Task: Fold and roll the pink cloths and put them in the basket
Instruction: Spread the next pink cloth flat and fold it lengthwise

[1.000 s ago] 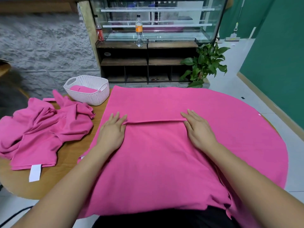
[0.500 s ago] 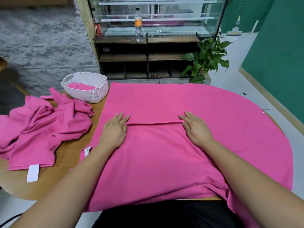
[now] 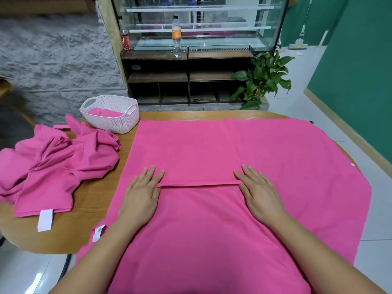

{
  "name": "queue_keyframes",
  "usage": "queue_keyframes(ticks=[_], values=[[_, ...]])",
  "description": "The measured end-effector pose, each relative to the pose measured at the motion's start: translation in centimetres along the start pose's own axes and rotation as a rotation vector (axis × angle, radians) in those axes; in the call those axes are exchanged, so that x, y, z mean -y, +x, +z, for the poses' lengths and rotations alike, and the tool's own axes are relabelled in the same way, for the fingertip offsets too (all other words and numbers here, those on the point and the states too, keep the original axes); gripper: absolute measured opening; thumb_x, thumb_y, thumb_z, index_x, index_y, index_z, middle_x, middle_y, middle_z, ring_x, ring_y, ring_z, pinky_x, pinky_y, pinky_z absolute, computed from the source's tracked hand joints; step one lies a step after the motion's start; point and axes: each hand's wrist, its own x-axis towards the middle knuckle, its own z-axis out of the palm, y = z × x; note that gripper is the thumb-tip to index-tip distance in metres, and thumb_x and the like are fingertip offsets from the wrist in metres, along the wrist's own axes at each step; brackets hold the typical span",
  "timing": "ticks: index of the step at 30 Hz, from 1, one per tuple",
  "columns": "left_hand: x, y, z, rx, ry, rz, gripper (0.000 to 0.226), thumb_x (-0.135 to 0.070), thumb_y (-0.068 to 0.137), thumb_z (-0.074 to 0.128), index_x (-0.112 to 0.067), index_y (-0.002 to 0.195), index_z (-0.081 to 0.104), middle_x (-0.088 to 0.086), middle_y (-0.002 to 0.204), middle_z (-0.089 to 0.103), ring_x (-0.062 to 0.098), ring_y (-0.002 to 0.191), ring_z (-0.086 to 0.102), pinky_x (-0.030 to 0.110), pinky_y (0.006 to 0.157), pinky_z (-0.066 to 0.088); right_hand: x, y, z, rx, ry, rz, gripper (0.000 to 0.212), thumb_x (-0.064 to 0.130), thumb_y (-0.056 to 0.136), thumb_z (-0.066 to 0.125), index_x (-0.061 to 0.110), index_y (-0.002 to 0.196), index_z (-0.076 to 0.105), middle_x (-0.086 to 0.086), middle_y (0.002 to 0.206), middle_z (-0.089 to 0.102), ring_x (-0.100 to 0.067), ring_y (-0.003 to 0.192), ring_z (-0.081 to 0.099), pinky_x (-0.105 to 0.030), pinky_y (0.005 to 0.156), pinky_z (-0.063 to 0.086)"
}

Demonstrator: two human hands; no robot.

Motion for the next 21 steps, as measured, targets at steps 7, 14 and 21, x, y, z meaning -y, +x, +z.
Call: queue_keyframes(ticks=[7, 14, 21], values=[[0.0, -2.7, -0.3, 0.027, -0.028, -0.006, 0.06, -0.045, 0.102, 0.025, -0.044, 0.161, 0.033, -0.013, 0.173, 0.018, 0.012, 0.161, 0.012, 0.04, 0.131, 0.015, 0.3, -2.0, -0.1, 0.005, 0.025, -0.021, 0.047, 0.037, 0.113, 0.035, 0.039, 0.159, 0.041, 0.009, 0.172, 0.024, -0.006, 0.16, 0.015, -0.031, 0.131, 0.008], [-0.4, 1.7, -2.2, -0.031, -0.171, -0.032, 0.059, -0.039, 0.098, 0.034, -0.033, 0.153, 0.053, -0.002, 0.167, 0.039, 0.018, 0.158, 0.027, 0.049, 0.127, 0.03, 0.8, 1.8, -2.1, -0.098, 0.072, -0.028, 0.048, 0.041, 0.113, 0.03, 0.034, 0.158, 0.047, 0.002, 0.169, 0.035, -0.014, 0.159, 0.025, -0.034, 0.13, 0.017], [-1.0, 8.4, -5.7, -0.171, -0.064, -0.057, 0.034, -0.035, 0.093, 0.044, -0.019, 0.104, 0.072, 0.009, 0.111, 0.075, 0.035, 0.104, 0.069, 0.045, 0.083, 0.054, 1.4, 9.5, -4.2, -0.244, 0.115, 0.004, 0.028, 0.035, 0.109, 0.046, 0.023, 0.121, 0.069, -0.007, 0.113, 0.074, -0.034, 0.108, 0.067, -0.048, 0.09, 0.054]])
